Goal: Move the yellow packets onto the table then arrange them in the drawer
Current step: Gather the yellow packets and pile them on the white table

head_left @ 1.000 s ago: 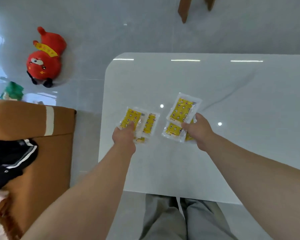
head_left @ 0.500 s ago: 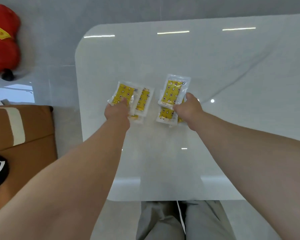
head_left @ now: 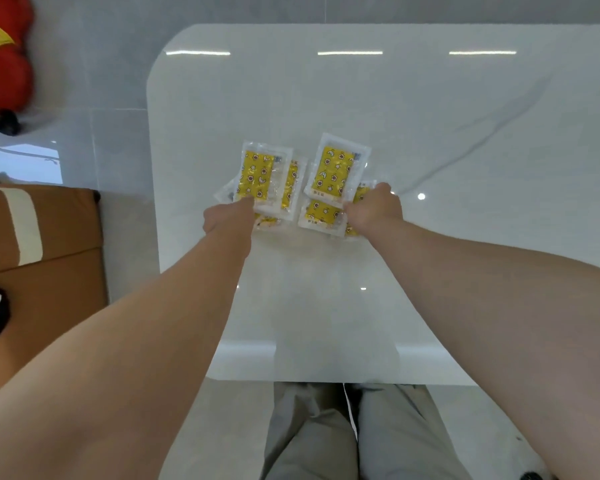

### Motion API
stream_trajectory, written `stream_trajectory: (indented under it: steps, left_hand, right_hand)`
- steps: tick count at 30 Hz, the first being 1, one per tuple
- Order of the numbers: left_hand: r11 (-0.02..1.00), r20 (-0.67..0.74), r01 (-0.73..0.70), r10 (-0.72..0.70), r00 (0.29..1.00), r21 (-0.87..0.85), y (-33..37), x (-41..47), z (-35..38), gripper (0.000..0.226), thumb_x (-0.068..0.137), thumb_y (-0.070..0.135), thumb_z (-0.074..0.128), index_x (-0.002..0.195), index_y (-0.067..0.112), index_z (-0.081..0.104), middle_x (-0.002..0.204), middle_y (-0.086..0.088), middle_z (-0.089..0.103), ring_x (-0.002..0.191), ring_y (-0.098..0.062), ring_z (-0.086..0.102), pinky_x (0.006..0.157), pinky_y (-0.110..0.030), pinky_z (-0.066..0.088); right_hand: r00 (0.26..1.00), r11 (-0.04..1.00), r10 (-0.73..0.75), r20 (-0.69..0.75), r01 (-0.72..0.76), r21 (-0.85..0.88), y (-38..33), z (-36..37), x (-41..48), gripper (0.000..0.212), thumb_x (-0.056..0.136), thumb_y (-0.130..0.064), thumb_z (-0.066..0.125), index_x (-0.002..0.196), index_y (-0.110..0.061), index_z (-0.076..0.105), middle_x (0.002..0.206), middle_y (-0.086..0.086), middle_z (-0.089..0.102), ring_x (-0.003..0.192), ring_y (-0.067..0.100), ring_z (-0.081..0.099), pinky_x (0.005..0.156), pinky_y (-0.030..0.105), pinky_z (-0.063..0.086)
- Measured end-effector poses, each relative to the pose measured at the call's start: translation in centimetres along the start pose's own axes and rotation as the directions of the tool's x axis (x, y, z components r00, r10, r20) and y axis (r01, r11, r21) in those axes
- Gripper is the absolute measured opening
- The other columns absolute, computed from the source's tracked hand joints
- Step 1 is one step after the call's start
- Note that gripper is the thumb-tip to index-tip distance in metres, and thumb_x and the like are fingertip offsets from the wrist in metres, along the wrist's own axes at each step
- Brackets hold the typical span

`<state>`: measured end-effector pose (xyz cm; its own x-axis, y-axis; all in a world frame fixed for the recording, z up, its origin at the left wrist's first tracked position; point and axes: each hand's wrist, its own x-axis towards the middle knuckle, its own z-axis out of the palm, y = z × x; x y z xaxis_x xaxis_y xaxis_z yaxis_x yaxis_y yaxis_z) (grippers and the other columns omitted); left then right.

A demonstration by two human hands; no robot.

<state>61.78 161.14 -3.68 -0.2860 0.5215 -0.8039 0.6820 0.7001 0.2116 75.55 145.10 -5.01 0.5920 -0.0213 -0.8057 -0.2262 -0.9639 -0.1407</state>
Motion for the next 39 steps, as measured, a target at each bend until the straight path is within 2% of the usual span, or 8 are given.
stream_trajectory:
  steps: [3,9,12,16,19,26,31,39]
  left_hand:
    - [0.999,0.014,0.035,-0.035,0.999,-0.013,-1.1,-2.0,-1.4,0.052,0.081,0.036,0.08,0.12,0.011,0.057,0.106,-0.006,0.058,0.092,-0.027,0.057,0.077,-0.033,0.047]
    - [0.992,0.104,0.069,-0.058,0.993,-0.107,-4.8,-10.4,-6.4,0.022,0.09,0.026,0.074,0.093,0.009,0.06,0.084,-0.004,0.058,0.089,-0.025,0.062,0.095,-0.041,0.055]
    - [0.981,0.157,0.033,-0.002,0.988,-0.194,-6.7,-15.9,-9.4,0.018,0.093,0.022,0.07,0.106,0.01,0.065,0.094,-0.003,0.062,0.089,-0.022,0.067,0.086,-0.036,0.058]
    - [0.955,0.209,0.02,0.044,0.977,-0.296,-9.4,-22.0,-13.3,0.008,0.095,0.023,0.067,0.096,0.016,0.065,0.102,-0.004,0.063,0.085,-0.021,0.068,0.072,-0.032,0.055]
    - [0.902,0.185,0.021,0.066,0.981,-0.432,-12.0,-25.6,-16.5,0.01,0.095,0.024,0.068,0.099,0.016,0.065,0.102,-0.003,0.064,0.086,-0.02,0.07,0.071,-0.032,0.056]
    - [0.663,0.085,0.055,0.014,0.996,-0.747,-20.0,-30.8,-23.5,0.012,0.097,0.022,0.064,0.105,0.012,0.065,0.095,-0.002,0.062,0.081,-0.019,0.068,0.06,-0.029,0.05]
    - [0.453,-0.006,0.032,-0.082,0.997,-0.891,-28.1,-33.4,-28.0,0.008,0.095,0.013,0.061,0.087,0.012,0.062,0.089,-0.005,0.06,0.072,-0.019,0.065,0.059,-0.029,0.049]
    - [0.114,-0.024,-0.001,-0.199,0.98,-0.993,-46.7,-37.6,-31.4,0.01,0.097,0.013,0.059,0.087,0.014,0.059,0.085,-0.003,0.06,0.071,-0.019,0.064,0.06,-0.028,0.045]
  right_hand:
    - [1.0,0.999,0.02,-0.018,-0.02,-0.028,0.6,-1.4,-1.8,0.054,0.092,-0.036,0.065,0.135,-0.01,0.045,0.136,0.015,0.05,0.124,0.036,0.055,0.1,0.044,0.05]
    - [0.986,0.988,-0.146,0.08,0.141,0.065,2.1,-5.6,-9.5,0.016,0.097,-0.026,0.057,0.108,-0.015,0.054,0.098,0.004,0.051,0.092,0.028,0.053,0.066,0.029,0.042]
    - [0.971,0.968,-0.227,0.078,0.216,0.13,2.7,-8.3,-14.8,0.027,0.098,-0.025,0.058,0.12,-0.009,0.056,0.101,0.005,0.056,0.093,0.026,0.055,0.074,0.031,0.043]
    - [0.962,0.953,-0.246,0.121,0.217,0.21,4.0,-10.0,-20.5,0.021,0.095,-0.016,0.055,0.077,-0.014,0.046,0.069,0.002,0.042,0.058,0.022,0.038,0.055,0.027,0.032]
    - [0.943,0.951,-0.266,0.201,0.223,0.213,4.2,-9.8,-24.8,0.014,0.093,-0.015,0.053,0.081,-0.013,0.047,0.078,0.006,0.044,0.062,0.022,0.037,0.061,0.03,0.034]
    - [0.819,0.891,-0.445,0.362,0.447,0.083,2.7,-6.5,-34.0,0.01,0.092,-0.019,0.055,0.097,-0.01,0.054,0.084,0.006,0.048,0.072,0.024,0.046,0.075,0.036,0.045]
    - [0.704,0.783,-0.537,0.465,0.621,-0.034,3.4,-1.8,-40.5,0.036,0.094,-0.028,0.056,0.117,0.0,0.058,0.096,0.011,0.057,0.088,0.03,0.056,0.09,0.042,0.052]
    - [0.503,0.565,-0.57,0.649,0.814,-0.134,13.7,7.6,-52.7,0.016,0.096,-0.022,0.056,0.089,-0.009,0.058,0.092,0.011,0.058,0.092,0.032,0.059,0.091,0.043,0.053]
